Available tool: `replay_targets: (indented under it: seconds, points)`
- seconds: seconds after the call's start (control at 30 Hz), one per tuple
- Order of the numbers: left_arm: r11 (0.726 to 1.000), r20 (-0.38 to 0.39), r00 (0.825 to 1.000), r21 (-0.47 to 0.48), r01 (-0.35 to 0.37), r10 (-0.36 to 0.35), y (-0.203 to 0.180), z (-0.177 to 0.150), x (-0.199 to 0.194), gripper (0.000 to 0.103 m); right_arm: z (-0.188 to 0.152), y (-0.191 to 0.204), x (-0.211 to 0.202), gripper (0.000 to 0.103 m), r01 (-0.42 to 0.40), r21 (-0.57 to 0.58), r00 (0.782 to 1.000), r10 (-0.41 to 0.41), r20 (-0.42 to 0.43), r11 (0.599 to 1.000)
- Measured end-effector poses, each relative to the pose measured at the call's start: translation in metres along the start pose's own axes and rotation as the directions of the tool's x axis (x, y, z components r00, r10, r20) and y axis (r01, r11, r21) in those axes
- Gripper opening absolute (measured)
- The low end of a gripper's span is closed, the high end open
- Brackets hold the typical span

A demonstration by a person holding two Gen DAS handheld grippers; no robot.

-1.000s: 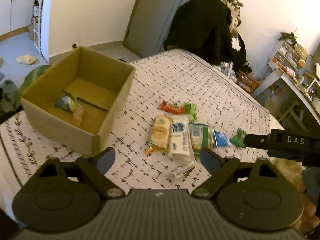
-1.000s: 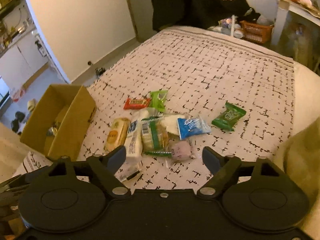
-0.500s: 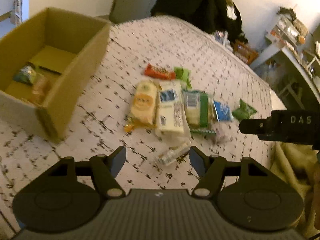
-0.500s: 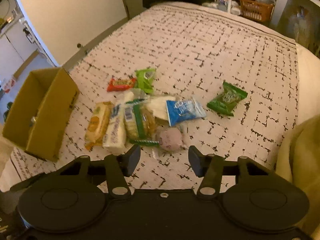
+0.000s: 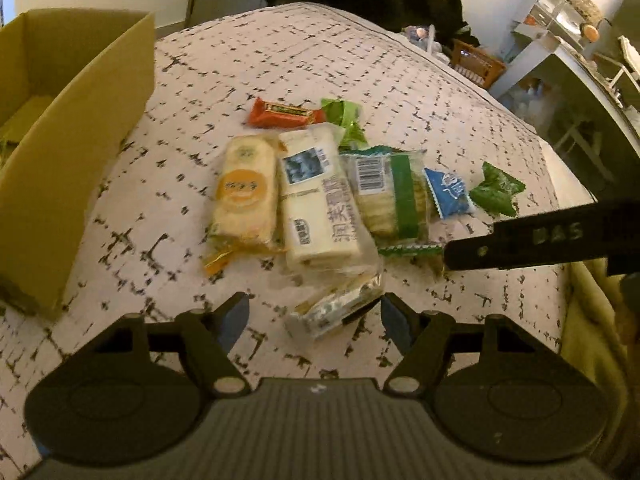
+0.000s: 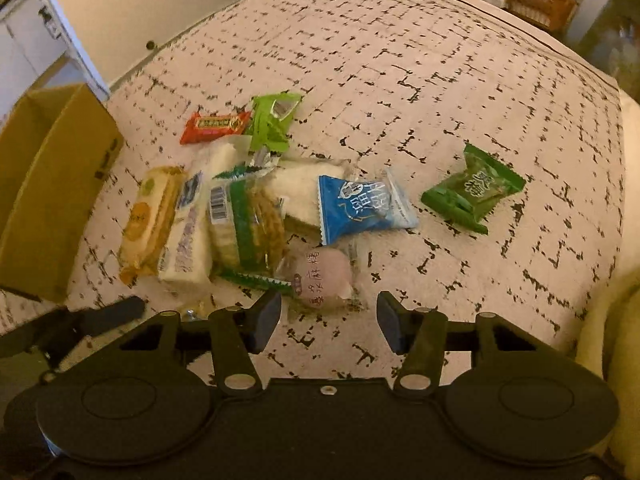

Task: Organize snacks
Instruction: 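Grasp a clear biscuit pack with left gripper while right grasps pink round cake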

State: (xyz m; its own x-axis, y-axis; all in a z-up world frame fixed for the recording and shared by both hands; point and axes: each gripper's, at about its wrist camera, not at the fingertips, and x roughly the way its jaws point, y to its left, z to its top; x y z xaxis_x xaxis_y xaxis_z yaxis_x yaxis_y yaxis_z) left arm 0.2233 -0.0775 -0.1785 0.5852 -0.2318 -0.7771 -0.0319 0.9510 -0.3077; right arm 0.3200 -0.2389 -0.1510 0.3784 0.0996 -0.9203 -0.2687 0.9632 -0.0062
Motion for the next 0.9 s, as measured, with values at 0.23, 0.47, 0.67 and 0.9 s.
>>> replay_targets:
  seconds: [0.23, 0.47, 0.67, 0.9]
  points:
    - [1.0, 0.02, 1.0, 0.025, 0.012, -0.012, -0.005, 0.001, 0.003, 0.063, 0.0, -0.004, 0.01, 0.057, 0.017, -0.019, 0.999, -0.017, 0.033, 1.0]
    - [0.997, 0.021, 1.0, 0.078, 0.021, -0.023, -0.014, -0.006, 0.002, 0.041, -0.006, 0.008, 0.026, 0.075, 0.077, -0.169, 0.995, -0.064, 0.08, 0.983]
    - [0.999, 0.013, 1.0, 0.047, 0.016, -0.016, -0.008, -0.005, -0.003, 0.017, -0.002, -0.016, 0.012, 0.027, 0.078, -0.08, 0.994, -0.071, 0.084, 0.994]
    - [1.0, 0.035, 0.999, 0.016, 0.015, -0.015, -0.001, -0.006, -0.019, 0.017, -0.011, -0.036, -0.001, 0.005, 0.005, 0.035, 0.999, -0.006, 0.053, 0.999]
